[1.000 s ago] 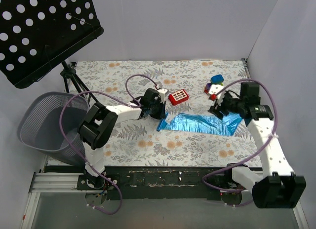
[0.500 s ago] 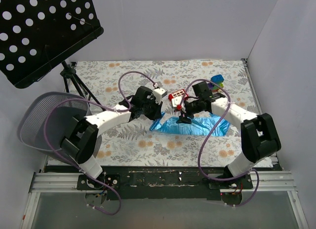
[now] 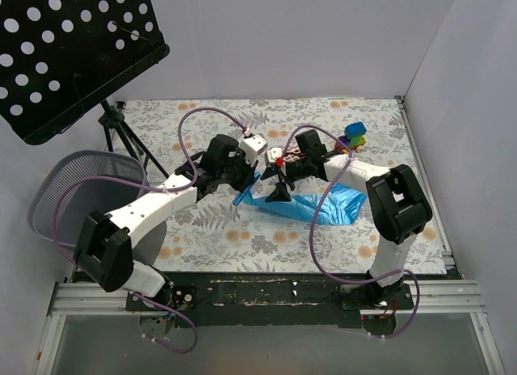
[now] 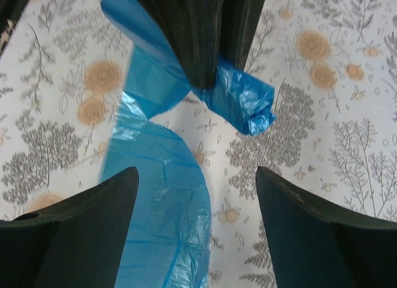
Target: Put the trash bags into the trash bin
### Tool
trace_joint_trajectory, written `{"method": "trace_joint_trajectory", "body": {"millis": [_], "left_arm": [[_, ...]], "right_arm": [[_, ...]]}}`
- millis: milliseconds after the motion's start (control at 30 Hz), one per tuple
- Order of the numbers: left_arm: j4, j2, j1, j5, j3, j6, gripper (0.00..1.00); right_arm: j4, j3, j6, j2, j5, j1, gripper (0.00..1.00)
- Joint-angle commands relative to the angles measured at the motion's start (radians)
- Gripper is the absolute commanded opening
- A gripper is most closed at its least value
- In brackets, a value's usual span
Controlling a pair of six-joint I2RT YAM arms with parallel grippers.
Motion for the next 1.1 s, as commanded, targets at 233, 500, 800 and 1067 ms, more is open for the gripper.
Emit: {"method": "trace_joint_trajectory", "body": {"millis": [233,500,800,1067], "left_arm": [[-0.045,-0.134,0.005,-0.145,0.02,0.122,0.0],[-0.065,-0.213,0.005,-0.186,0.023,0.205,0.0],[-0.108,-0.203,0.004,-0.169,0.08,0.213,0.0],[-0.096,-0.197,0.005,-0.234,0.089,0.243,0.0]], "right_arm": [[0.519,-0.09,0.548,0.033,-0.173,0.061,0.88],[1.06,-0.113,1.093,0.122,-0.15,0.083,0.89],[1.137,-0.063,1.098,0.159,-0.001,0.156,0.9],[1.024,-0.044,0.989,0.171,0.053,0.187,0.55]]}}
